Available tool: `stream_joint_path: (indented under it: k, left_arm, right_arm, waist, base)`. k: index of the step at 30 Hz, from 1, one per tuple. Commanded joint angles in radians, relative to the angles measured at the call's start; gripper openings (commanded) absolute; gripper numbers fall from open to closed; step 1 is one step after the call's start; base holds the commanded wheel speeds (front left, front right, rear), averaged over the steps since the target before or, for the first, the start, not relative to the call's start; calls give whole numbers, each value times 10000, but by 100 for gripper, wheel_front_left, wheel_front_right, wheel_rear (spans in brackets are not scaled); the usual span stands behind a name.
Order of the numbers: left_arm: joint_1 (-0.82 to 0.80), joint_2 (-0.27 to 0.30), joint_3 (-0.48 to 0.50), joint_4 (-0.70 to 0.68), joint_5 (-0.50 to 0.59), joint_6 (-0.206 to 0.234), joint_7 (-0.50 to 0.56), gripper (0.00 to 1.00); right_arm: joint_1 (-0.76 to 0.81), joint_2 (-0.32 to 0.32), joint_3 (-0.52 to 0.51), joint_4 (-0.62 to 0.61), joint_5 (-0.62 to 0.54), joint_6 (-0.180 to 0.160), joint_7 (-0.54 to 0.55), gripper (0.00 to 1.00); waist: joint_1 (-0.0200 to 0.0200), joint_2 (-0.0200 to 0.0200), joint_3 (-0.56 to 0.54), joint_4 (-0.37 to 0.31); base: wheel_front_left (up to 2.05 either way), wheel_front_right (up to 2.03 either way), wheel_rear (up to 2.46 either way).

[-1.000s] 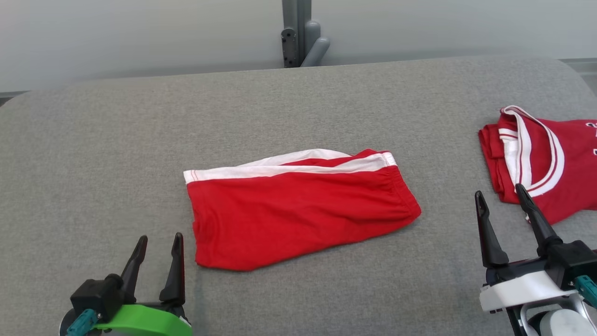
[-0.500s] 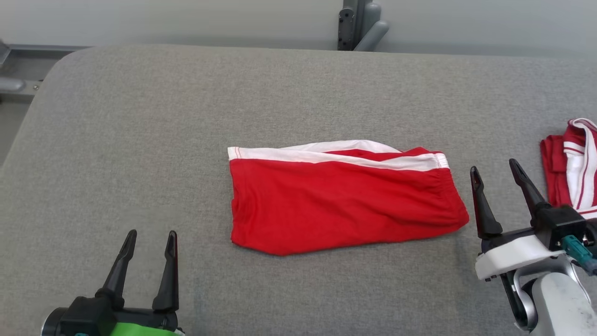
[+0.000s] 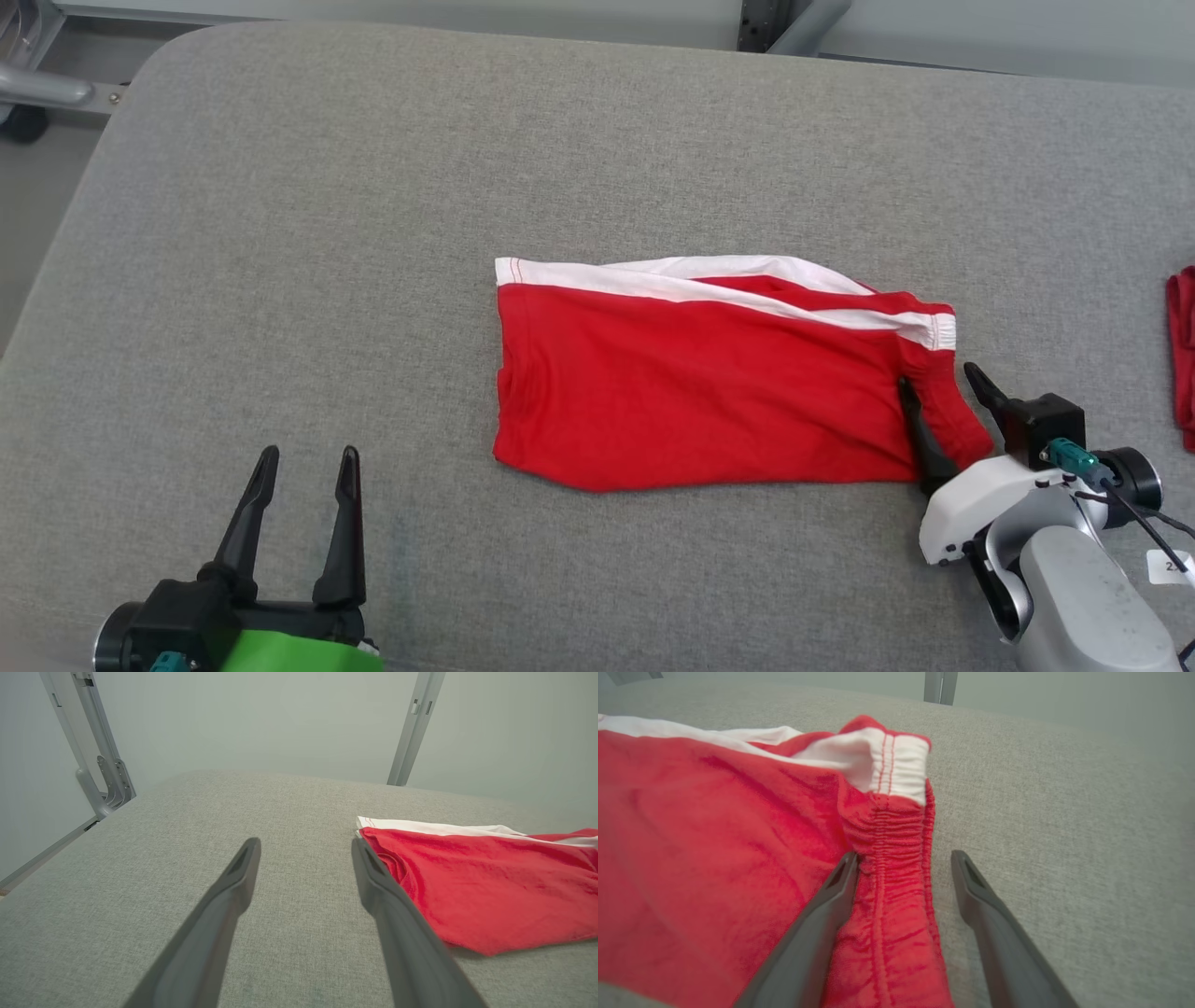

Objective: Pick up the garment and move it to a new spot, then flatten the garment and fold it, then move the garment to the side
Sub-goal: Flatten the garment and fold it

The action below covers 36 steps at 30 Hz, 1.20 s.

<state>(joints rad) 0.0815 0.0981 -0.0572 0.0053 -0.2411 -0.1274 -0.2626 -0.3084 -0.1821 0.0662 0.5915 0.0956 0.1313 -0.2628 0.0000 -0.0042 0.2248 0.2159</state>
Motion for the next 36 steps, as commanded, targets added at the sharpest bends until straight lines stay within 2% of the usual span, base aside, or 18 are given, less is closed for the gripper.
stream_joint_path:
  k: [1,8,9,10,12,15,18,21,22,26,30,33,36]
  left_arm:
    - [-173,-66,67,17,98,-35,-22,100]
    - [-130,-118,-74,79,56,-42,-22,100]
    - [-135,-119,-102,95,51,-42,-22,100]
    - [-132,-121,-128,107,43,-43,-22,100]
    - [-100,-127,-106,119,27,-43,-22,100]
    - [58,-137,12,141,9,-43,-22,100]
    - [177,-151,102,181,11,-43,-22,100]
    - [265,-181,121,207,0,-44,-22,100]
    - [265,-181,121,207,0,-44,-22,100]
    - [301,-211,35,241,-9,-44,-23,100]
    - [349,-256,37,256,-10,-43,-23,100]
    - [387,-315,-64,249,-25,-37,-23,100]
    - [420,-353,-173,250,-76,-32,-23,100]
  right_arm:
    - [-261,-133,222,329,246,-11,-25,100]
    - [-864,-185,1379,1856,2059,-11,19,100]
    - [-932,-138,1668,2092,2487,-7,197,93]
    - [-1007,-94,1968,2220,2911,-2,396,0]
    - [-1167,-57,2540,2165,4003,10,637,0]
    - [-1399,-445,2813,1667,5722,-5,738,0]
    - [-1320,-1105,2959,1064,7152,-14,875,0]
    - [-984,-2056,3007,676,8194,-13,1117,0]
    - [-984,-2056,3007,676,8194,-13,1117,0]
    - [-594,-3473,2672,656,8836,-13,1100,0]
    - [-517,-4315,2246,557,9067,-8,977,0]
    - [-622,-4432,2309,67,8861,-5,1108,0]
    - [-690,-4146,2592,-724,8472,-5,1381,0]
  waist:
    - [0,42,51,34]
    - [0,42,35,38]
    - [0,42,21,33]
    - [0,42,14,17]
    - [0,42,-6,-65]
    - [0,42,-85,-303]
    - [0,42,-247,-579]
    - [0,42,-461,-794]
    - [0,42,-461,-794]
    - [0,42,-658,-954]
    - [0,42,-721,-1059]
    - [0,42,-711,-1060]
    - [0,42,-600,-1024]
  base:
    - [0,0,0]
    - [0,0,0]
    - [0,0,0]
    - [0,0,0]
    - [0,0,0]
    - [0,0,0]
    - [0,0,0]
    - [0,0,0]
    - [0,0,0]
    - [0,0,0]
    - [0,0,0]
    - [0,0,0]
    - [0,0,0]
